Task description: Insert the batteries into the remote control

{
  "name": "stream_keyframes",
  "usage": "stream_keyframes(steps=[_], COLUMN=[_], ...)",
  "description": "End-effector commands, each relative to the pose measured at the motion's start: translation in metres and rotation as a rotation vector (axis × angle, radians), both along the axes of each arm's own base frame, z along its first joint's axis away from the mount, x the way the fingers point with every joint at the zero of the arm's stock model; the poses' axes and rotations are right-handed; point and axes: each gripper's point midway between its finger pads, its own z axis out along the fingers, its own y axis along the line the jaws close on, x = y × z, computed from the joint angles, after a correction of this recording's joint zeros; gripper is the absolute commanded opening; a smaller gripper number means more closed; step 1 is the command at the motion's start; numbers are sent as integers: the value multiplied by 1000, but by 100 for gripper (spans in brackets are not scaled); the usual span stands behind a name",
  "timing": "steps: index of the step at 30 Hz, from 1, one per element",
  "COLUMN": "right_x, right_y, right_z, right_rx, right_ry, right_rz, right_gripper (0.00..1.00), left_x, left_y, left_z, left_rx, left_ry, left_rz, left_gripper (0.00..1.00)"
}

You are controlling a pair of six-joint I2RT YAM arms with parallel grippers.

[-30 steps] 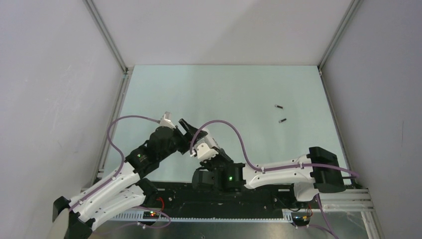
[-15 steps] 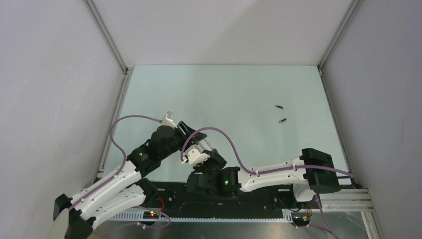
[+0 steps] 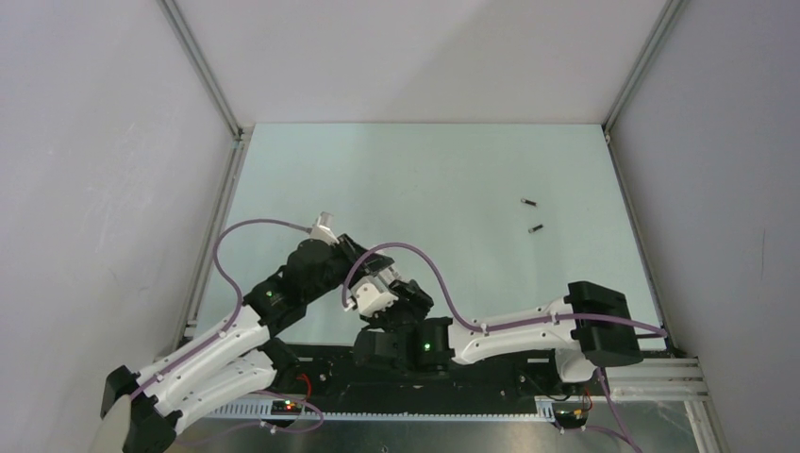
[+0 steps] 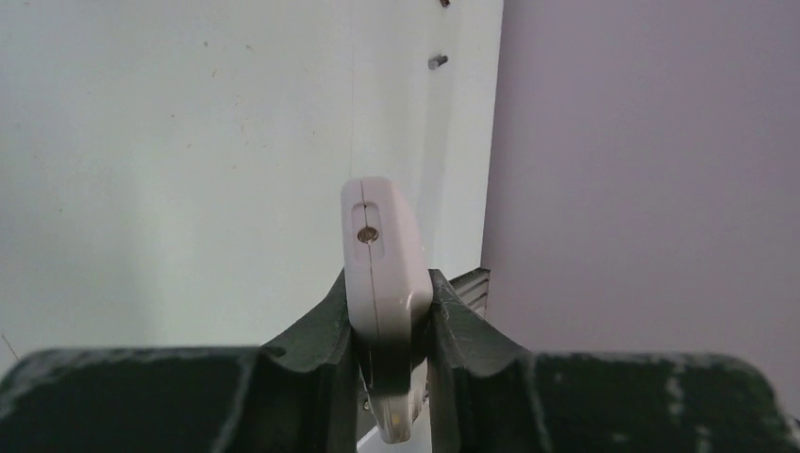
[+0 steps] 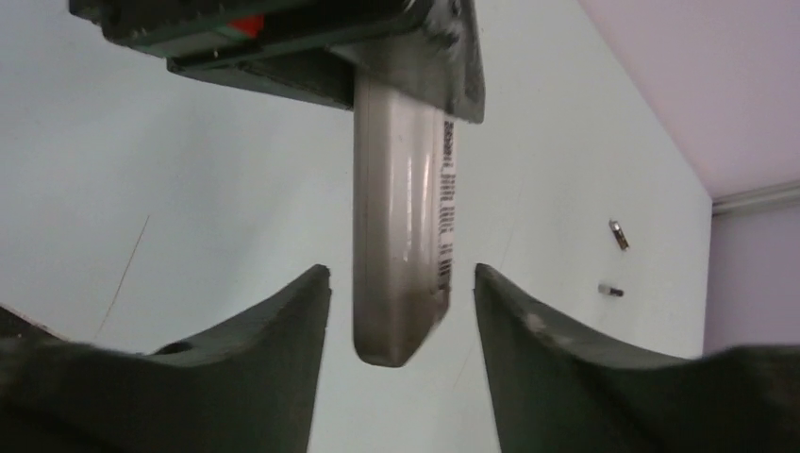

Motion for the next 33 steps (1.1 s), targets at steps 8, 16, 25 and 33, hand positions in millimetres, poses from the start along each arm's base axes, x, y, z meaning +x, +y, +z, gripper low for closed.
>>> stream_keyframes(steps=[8, 16, 25, 33], right_x=[-38, -47, -42, -49], right_y=[23, -10, -77, -84], right_z=[62, 108, 115, 107], right_rx=[427, 815, 1145, 1147], right_ry=[225, 363, 424, 447], right_rz=[125, 182, 177, 222], right_gripper=[90, 92, 90, 86], left_x=[-6, -14, -35, -55], left_y=[-6, -2, 2, 4], left_z=[22, 52, 76, 103], left_rx=[-81, -176, -232, -281], left_ry=[-168, -344, -546, -741], left_rz=[-72, -101, -182, -258], left_gripper=[0, 0, 0, 0])
